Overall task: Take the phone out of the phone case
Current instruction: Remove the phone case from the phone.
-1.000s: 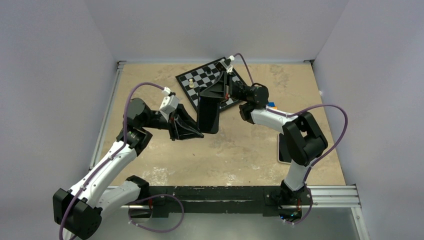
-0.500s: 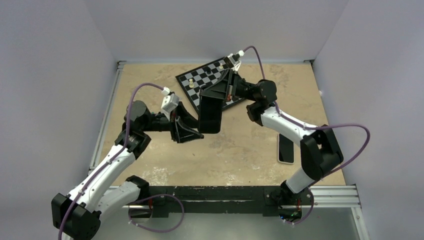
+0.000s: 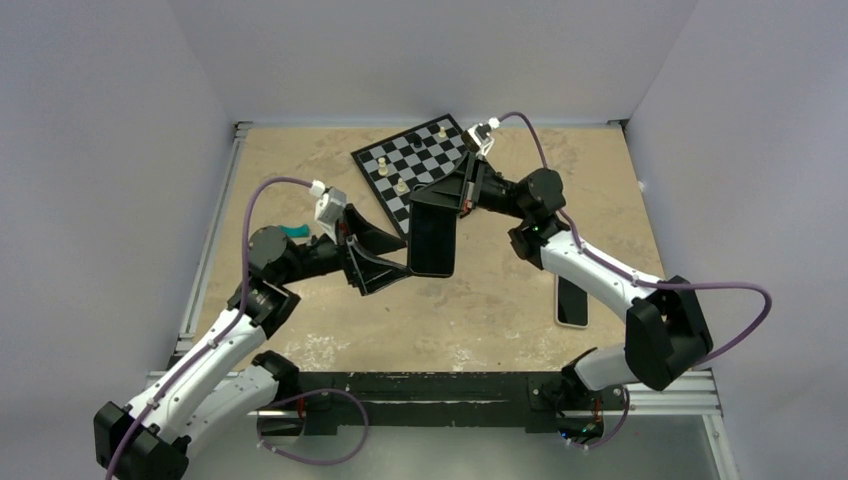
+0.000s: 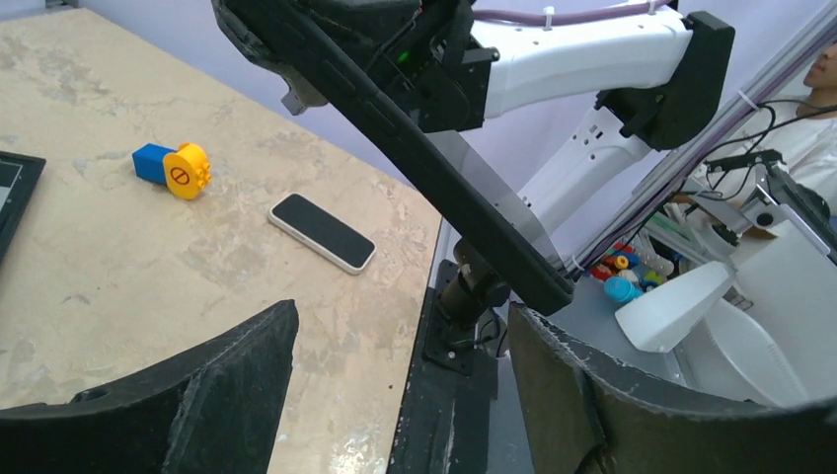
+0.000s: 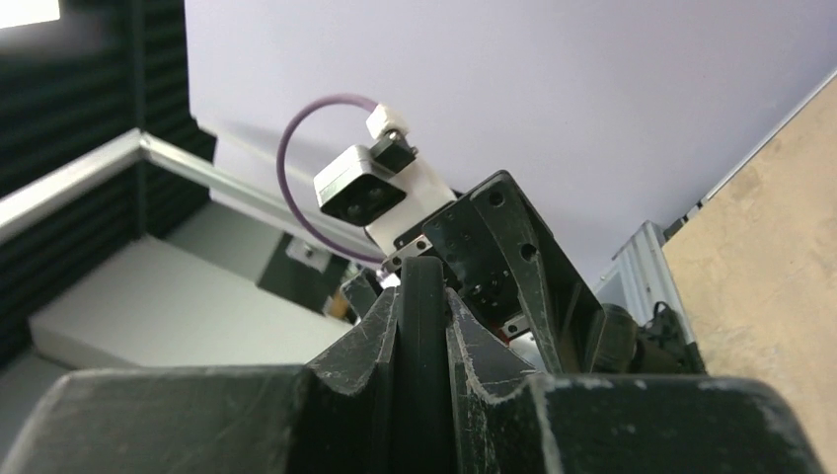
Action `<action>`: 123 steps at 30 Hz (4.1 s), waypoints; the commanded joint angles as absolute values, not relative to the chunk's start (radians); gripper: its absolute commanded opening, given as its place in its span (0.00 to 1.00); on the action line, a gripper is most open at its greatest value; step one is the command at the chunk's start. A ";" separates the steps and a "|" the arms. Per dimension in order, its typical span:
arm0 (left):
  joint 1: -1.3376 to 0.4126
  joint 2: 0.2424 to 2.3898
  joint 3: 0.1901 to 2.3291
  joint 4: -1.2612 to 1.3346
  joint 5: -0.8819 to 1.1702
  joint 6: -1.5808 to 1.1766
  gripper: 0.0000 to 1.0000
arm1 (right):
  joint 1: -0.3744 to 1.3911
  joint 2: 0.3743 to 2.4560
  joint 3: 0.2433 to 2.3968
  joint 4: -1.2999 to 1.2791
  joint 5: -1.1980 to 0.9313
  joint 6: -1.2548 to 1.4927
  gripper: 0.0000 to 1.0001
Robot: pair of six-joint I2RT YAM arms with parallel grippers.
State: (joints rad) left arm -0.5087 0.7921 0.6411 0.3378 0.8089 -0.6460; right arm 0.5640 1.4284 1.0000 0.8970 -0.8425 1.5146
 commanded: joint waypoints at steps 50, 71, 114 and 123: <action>-0.590 1.059 0.798 0.581 0.971 -0.827 0.43 | 0.462 1.290 1.241 0.444 -0.904 1.069 0.00; -0.568 1.159 0.846 0.429 0.912 -0.782 0.06 | 0.476 1.255 1.192 0.603 -0.985 1.197 0.00; -0.562 0.929 0.741 0.527 0.722 -1.172 0.52 | 0.425 1.332 1.130 0.583 -0.676 1.285 0.00; -0.562 0.980 0.749 0.545 0.698 -1.179 0.53 | 0.425 1.324 1.106 0.622 -0.690 1.312 0.00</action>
State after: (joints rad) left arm -0.5591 0.9646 0.7399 0.4805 0.7158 -1.1618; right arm 0.4248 1.3670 1.1046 0.5358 -0.7002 1.2713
